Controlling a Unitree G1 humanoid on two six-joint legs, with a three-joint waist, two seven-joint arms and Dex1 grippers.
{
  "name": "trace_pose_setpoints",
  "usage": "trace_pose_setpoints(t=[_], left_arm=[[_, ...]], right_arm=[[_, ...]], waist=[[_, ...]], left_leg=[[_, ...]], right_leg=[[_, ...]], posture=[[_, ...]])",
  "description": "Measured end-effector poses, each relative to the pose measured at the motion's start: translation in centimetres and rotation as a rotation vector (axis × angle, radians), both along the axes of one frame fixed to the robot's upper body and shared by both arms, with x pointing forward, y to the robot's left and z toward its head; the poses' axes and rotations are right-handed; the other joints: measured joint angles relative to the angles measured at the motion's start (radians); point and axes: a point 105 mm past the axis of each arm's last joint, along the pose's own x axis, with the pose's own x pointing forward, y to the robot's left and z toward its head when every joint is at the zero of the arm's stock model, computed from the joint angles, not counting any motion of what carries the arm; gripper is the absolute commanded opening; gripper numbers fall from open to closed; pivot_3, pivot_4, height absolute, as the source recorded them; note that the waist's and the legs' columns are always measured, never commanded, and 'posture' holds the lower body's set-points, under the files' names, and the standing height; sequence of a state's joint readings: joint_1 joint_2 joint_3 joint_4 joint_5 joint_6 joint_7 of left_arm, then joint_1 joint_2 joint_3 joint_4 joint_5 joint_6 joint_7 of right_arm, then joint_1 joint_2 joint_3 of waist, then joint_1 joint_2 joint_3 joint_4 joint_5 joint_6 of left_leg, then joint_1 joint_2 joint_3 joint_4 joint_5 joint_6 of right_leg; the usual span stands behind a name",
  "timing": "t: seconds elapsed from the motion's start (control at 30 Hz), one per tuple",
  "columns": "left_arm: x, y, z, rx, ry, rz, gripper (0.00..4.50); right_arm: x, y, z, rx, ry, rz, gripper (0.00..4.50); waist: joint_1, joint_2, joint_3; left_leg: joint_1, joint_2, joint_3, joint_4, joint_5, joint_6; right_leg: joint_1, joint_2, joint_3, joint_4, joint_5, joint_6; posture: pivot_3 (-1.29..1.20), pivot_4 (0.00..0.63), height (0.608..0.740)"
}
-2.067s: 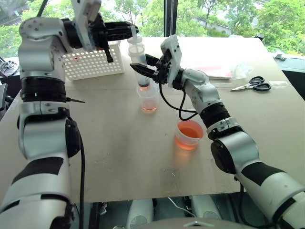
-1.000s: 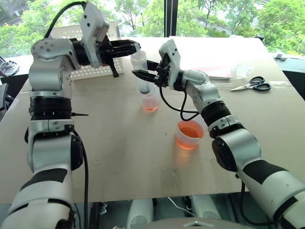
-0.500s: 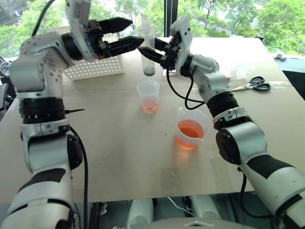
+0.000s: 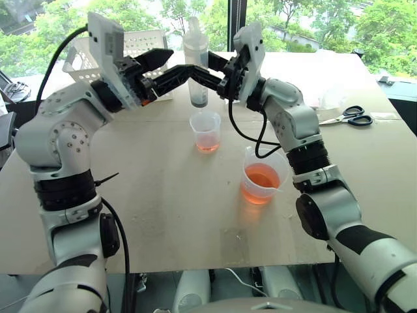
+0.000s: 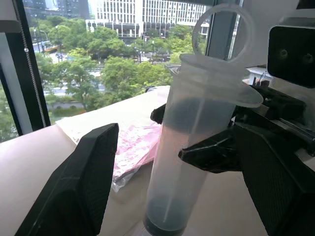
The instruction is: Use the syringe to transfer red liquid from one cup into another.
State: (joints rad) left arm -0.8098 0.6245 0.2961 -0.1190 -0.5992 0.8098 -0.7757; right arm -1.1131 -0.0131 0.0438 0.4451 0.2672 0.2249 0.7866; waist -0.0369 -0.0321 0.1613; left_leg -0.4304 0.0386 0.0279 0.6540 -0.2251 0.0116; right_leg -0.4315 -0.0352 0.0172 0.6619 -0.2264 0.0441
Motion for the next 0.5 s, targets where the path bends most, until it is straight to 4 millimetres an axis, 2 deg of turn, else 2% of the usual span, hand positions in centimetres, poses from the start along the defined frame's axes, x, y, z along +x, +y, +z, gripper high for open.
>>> trace_pose_setpoints(t=[0.43,0.47,0.5], left_arm=[[-0.8,-1.8,0.8,-0.012,-0.031,-0.082,3.71],[-0.9,-1.9,0.8,-0.017,-0.028,-0.094,3.71],[-1.5,-2.3,0.9,-0.034,-0.015,-0.140,3.71]], right_arm=[[-1.6,0.7,0.4,-0.025,-0.039,0.001,1.44],[-1.7,0.5,0.5,-0.019,-0.027,0.003,1.44],[-1.4,-0.8,1.1,-0.011,-0.002,-0.015,1.44]], waist=[[-0.003,0.000,0.000],[-0.002,0.000,0.000],[0.004,0.000,0.000]], left_leg=[[0.000,0.000,0.000,-0.001,0.000,0.000],[0.000,0.000,0.000,-0.001,0.000,0.000],[-0.001,0.000,-0.002,0.000,0.000,0.000]], right_leg=[[0.000,0.000,0.000,0.000,0.000,0.000],[0.000,0.000,0.000,0.000,0.000,0.000],[0.000,0.000,-0.001,0.000,0.000,0.000]], posture=[[0.00,0.150,0.740],[0.00,0.150,0.740],[0.00,0.150,0.740]])
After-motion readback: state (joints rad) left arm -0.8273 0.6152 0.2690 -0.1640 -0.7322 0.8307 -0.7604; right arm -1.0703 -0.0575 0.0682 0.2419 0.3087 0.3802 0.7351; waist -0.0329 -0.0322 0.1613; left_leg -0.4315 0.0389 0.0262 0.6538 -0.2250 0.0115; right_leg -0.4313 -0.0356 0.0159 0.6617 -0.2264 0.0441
